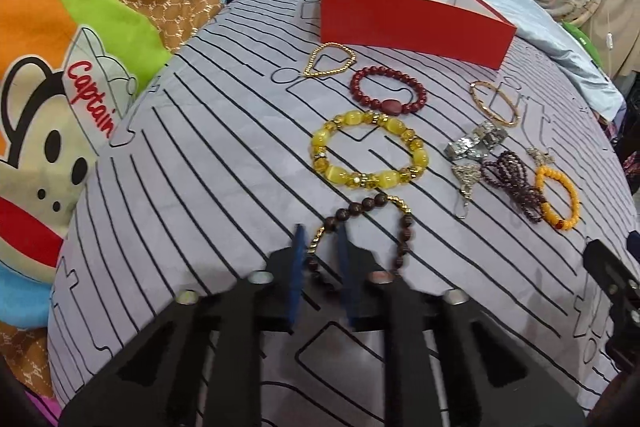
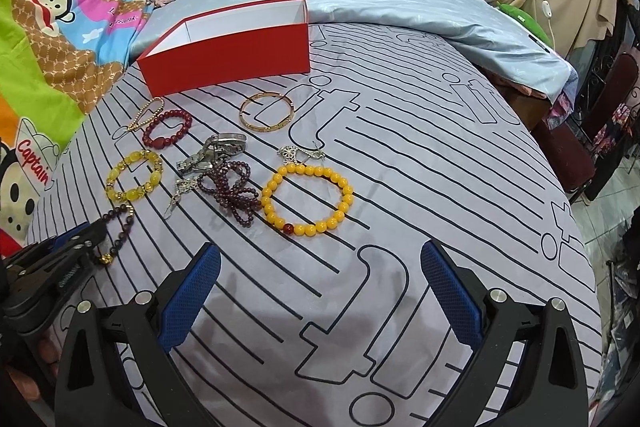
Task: Organize jewelry
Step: 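Grasp the dark brown bead bracelet with the left tool while the right tool grasps the yellow-orange bead bracelet, then carry the dark bracelet with the left tool while the right tool carries the yellow-orange bracelet into the red box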
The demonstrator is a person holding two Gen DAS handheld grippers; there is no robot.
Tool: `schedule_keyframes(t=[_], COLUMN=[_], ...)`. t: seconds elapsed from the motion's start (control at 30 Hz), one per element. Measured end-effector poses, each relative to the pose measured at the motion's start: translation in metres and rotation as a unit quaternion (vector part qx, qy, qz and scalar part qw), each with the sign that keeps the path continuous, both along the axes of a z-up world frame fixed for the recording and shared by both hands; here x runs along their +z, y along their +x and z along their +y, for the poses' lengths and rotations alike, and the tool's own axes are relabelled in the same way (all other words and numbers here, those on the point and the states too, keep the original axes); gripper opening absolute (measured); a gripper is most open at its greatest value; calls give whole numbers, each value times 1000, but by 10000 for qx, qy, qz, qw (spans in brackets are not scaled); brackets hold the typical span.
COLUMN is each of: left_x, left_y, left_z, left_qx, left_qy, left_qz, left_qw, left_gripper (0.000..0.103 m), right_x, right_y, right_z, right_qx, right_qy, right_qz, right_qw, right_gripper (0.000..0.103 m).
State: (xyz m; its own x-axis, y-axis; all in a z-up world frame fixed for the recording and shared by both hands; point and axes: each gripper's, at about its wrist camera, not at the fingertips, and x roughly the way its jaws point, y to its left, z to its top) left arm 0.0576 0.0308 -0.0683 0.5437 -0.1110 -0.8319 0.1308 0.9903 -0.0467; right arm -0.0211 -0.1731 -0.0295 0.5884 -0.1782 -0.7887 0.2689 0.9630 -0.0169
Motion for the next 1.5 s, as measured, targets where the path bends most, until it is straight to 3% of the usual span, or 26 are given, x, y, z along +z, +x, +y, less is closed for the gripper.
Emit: schedule_keyframes(t=[0.37, 0.83, 1.0, 1.07, 1.2, 1.5], left_x=[15, 11, 6, 6, 9, 29], left_y=[-8, -3, 1, 1, 0, -4], left_z=[4, 9, 7, 6, 5, 6], left_qx=[-14, 89, 103, 85, 88, 114], left_qy=[-160, -67, -45, -25, -19, -13], left_qz=[-123, -55, 7, 10, -4, -188], left_qw=[9998, 9999, 9999, 10000, 10000, 9998], left_gripper=[4, 4, 4, 4, 4, 4], right_x=[1, -24, -27, -27, -27, -13], right_y=[12, 52, 51, 50, 49, 38], right_z=[-21, -34, -32, -31, -26, -29], right_qx=[-137, -132, -78, -40, 51, 60], right_qy=[49, 61, 63, 57, 79, 310], right_qz=[-84, 204, 177, 145, 132, 47], right_qw=[9999, 9997, 9998, 9999, 9999, 9995], right_gripper=[93, 54, 47, 39, 9, 7])
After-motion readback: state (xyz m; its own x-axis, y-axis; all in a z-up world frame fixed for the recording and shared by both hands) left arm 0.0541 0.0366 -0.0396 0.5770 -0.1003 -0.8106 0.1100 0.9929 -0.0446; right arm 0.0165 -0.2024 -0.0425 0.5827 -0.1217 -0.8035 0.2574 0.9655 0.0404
